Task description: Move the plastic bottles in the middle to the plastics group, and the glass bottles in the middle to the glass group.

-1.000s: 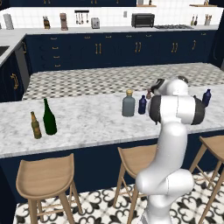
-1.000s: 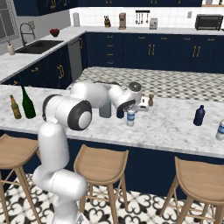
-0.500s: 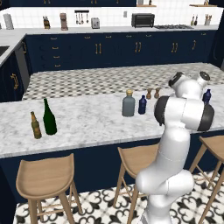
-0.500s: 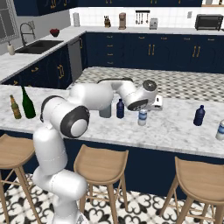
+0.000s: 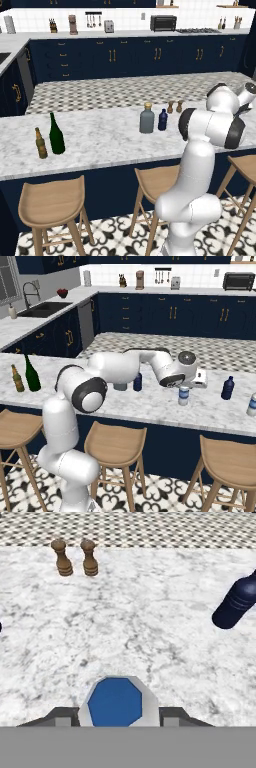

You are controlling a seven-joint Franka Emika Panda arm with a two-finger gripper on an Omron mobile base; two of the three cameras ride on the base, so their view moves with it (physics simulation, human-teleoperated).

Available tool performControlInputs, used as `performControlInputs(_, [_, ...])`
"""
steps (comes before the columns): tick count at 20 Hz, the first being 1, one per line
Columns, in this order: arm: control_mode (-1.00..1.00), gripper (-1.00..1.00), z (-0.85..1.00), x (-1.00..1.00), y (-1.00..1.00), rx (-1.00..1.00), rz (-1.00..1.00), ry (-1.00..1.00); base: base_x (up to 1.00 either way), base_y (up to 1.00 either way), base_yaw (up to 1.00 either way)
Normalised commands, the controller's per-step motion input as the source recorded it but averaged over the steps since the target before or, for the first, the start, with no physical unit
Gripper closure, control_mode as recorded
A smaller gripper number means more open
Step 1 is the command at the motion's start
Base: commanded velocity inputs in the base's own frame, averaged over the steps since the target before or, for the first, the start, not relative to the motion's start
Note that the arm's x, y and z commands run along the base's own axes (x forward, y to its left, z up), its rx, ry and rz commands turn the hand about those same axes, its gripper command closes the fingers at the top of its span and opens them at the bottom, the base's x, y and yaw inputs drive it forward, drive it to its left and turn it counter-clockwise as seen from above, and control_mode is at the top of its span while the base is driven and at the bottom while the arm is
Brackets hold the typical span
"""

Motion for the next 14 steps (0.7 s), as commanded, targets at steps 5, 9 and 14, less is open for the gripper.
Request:
performControlInputs(5, [-1.0, 1.0, -0.04, -0.14, -0.39, -0.08, -0.33, 0.02, 0.0, 0.0, 0.0])
performControlInputs(9, [-1.0, 1.0, -0.05, 0.06, -0.26, -0.04, -0.22, 0.0, 0.0, 0.0, 0.0])
performControlInputs(14, [-1.0, 1.0, -0.16, 0.06, -0.26, 0.01, -0.09, 0.01, 0.0, 0.0, 0.0])
